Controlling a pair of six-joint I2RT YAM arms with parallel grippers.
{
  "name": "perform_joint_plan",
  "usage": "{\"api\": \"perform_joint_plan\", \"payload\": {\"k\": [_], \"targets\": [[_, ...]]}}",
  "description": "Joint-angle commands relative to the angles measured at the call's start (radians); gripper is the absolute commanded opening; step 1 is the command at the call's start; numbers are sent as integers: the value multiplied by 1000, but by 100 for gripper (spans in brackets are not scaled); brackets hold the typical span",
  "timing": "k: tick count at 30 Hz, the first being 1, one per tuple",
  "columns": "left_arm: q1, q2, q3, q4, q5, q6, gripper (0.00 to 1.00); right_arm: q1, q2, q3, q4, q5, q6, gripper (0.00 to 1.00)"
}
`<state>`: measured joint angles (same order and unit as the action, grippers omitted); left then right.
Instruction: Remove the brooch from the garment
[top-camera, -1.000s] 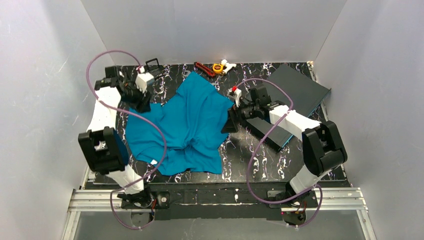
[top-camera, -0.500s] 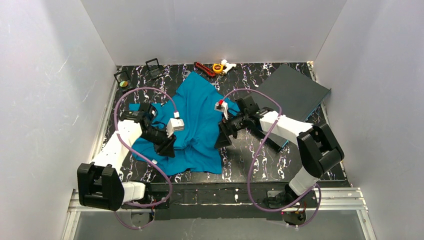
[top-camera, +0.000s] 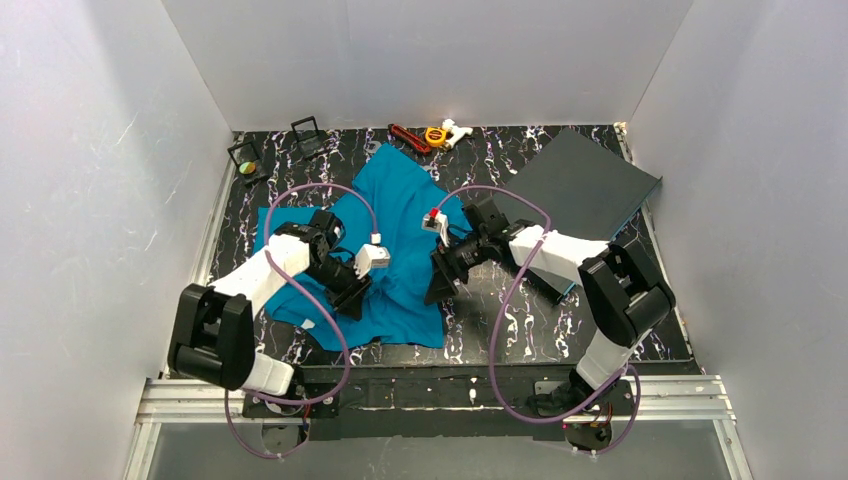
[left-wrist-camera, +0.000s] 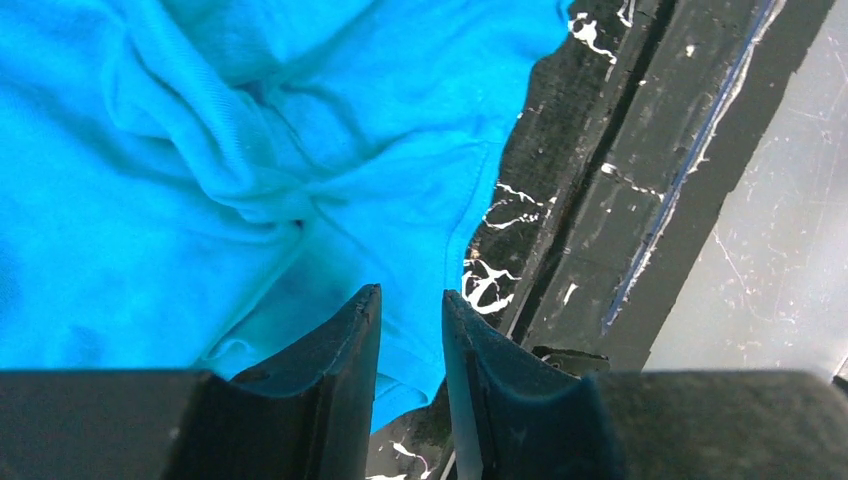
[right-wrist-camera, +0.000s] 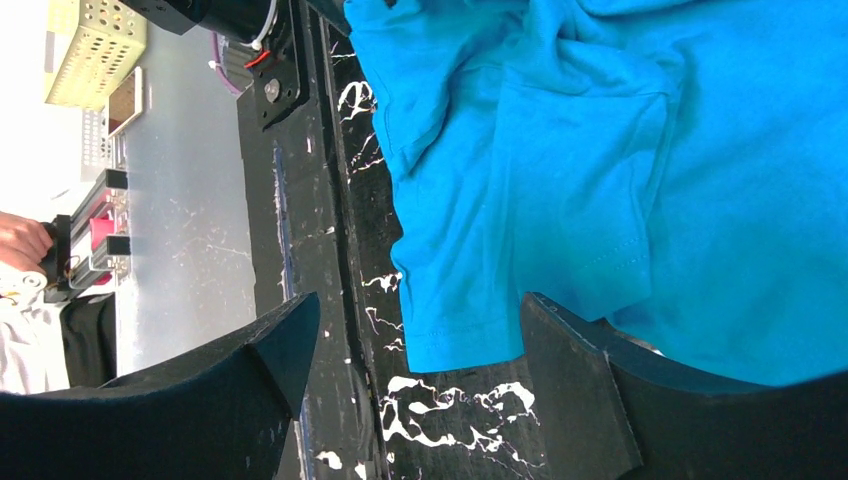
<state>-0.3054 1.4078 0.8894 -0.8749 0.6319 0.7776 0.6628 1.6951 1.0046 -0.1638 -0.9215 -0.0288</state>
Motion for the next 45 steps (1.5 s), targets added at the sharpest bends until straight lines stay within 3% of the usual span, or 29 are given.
{"api": "perform_joint_plan", "payload": {"k": [1, 8, 30, 38, 45], "targets": [[-9, 35, 14, 57, -30, -64, 30, 15, 25, -20, 53, -32, 16, 81], [-9, 70, 31, 144, -97, -119, 44, 31, 53, -33, 62, -34, 16, 81], [-10, 144, 79, 292, -169, -227, 67, 35, 77, -43, 76, -39, 10, 83], [-37, 192, 100, 306, -216, -344, 65, 35, 84, -43, 80, -39, 11, 84], [-53, 197, 92, 321, -217, -369, 45, 35, 82, -47, 82, -38, 11, 84]]}}
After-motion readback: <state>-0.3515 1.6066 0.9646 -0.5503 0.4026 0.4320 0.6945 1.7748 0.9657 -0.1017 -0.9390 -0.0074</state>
